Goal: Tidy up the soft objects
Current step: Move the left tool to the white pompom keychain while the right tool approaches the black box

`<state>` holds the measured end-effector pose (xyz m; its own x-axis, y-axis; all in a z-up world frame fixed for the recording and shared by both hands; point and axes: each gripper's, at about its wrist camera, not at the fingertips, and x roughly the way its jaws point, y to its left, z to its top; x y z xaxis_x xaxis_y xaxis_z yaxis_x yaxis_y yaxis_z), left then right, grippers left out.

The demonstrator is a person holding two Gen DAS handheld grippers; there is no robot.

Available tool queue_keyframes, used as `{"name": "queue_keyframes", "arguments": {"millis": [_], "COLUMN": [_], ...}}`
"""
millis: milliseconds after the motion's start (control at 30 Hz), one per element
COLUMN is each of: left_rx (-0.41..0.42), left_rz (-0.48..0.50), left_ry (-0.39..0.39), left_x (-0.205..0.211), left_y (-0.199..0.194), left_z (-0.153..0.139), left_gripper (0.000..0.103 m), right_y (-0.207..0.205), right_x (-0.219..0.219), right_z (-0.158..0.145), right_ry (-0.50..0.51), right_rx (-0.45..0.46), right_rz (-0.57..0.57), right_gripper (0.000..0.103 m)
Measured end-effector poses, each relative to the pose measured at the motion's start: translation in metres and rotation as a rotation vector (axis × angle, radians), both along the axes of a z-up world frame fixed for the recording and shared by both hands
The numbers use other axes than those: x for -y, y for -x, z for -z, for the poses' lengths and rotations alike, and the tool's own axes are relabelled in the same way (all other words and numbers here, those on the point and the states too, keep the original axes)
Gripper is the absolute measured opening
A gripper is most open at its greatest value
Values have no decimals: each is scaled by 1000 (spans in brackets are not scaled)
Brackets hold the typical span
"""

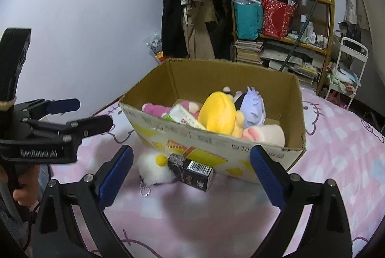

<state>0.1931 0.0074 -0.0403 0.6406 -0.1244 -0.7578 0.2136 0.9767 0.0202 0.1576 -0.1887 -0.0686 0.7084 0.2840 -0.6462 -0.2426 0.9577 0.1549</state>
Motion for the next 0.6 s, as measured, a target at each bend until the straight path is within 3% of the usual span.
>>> {"name": "queue_keyframes", "arguments": {"millis": [200,600], "left_rx": [-75,-48], "left_rz": [39,100], "left_ry": [43,-42], "left_x": [-2,15], "left_y": [-8,-5], "left_z": [13,30], "left_gripper": [93,93], "right_y": [-4,-8], "right_x": [2,10], "right_z": [11,15], "right_ry": [-4,-34], "right_rx": [-35,-67], "right_rz": [3,34], "right_gripper": [102,102]}}
